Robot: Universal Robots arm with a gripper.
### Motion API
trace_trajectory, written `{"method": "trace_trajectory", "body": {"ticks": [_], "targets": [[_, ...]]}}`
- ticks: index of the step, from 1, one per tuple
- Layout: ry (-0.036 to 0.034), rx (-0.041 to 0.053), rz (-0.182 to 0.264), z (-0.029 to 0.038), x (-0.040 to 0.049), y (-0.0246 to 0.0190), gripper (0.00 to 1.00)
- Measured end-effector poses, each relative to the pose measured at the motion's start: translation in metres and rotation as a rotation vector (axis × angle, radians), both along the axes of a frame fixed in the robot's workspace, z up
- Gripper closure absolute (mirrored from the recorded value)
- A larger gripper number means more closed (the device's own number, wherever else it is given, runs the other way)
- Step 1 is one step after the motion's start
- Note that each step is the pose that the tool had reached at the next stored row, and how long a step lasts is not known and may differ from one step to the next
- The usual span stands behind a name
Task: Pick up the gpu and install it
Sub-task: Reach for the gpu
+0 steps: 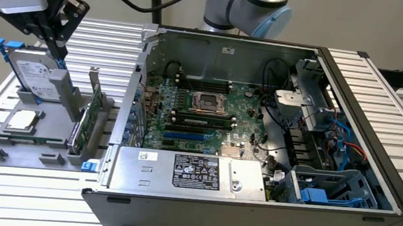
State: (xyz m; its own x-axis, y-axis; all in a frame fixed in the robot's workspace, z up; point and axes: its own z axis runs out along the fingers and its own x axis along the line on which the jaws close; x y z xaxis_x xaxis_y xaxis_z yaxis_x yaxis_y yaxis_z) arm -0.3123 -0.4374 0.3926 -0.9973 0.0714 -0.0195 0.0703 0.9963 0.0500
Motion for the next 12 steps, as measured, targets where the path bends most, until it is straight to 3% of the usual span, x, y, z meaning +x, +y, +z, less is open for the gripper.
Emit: {"method": "trace_trajectory", "body": {"ticks": [12], "targets": [[0.0, 0.0, 0.0, 0.0, 0.0, -0.018, 1.0]]}}
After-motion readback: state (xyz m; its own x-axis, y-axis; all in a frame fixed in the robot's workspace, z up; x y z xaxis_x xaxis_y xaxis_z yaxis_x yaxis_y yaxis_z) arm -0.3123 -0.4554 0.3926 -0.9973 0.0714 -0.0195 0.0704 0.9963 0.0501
